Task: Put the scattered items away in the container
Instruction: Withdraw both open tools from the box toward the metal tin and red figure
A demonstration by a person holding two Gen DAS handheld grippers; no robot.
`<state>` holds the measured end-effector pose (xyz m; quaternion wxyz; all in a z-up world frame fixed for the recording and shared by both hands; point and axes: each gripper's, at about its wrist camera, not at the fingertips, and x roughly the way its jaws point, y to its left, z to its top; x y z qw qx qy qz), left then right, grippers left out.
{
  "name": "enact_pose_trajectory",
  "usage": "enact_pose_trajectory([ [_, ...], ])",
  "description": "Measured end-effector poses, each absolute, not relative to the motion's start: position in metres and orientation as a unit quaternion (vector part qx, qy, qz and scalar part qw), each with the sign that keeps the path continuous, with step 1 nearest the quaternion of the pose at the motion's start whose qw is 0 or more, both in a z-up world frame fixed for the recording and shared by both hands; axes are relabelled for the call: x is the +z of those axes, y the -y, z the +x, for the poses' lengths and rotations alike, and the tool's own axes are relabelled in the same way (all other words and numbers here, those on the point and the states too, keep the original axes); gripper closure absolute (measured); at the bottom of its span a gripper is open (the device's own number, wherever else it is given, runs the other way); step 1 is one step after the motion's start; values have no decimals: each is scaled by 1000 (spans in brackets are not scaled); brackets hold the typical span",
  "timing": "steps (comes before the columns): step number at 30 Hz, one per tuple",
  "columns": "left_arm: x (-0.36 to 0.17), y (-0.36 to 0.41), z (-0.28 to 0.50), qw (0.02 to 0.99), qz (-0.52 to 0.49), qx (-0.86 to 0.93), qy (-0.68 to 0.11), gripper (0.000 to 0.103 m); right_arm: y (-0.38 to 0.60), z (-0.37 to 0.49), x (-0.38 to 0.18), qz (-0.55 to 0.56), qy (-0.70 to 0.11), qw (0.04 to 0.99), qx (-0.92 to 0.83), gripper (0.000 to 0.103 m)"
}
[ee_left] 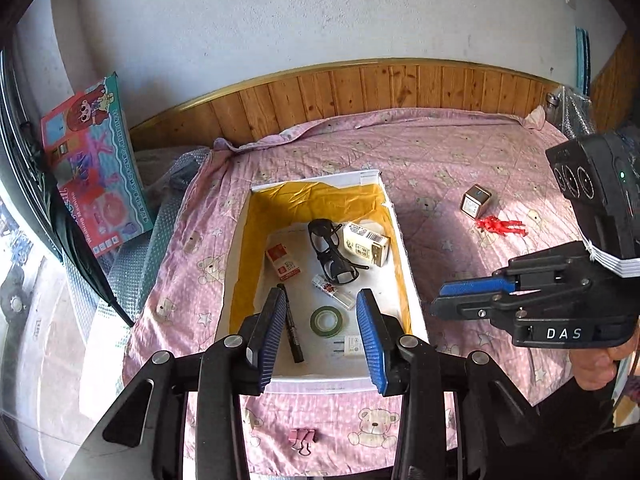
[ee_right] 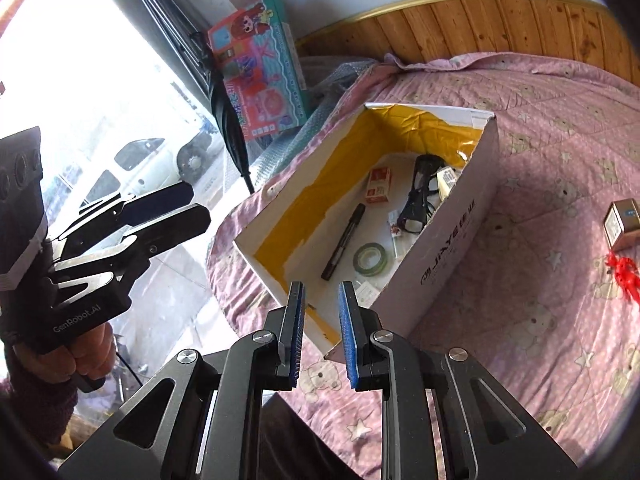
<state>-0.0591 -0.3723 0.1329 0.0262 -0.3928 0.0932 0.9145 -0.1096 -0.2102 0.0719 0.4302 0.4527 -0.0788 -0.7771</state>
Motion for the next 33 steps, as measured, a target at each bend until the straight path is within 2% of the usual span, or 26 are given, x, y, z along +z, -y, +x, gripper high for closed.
enact_pose_trajectory([
  [20,106,337,-42,21,-401,915,-26,64,162,-79,42,461,128,419,-772,83],
  [33,81,270,-66,72,-427,901,-32,64,93,-91,13,474,177,361,-783,83],
])
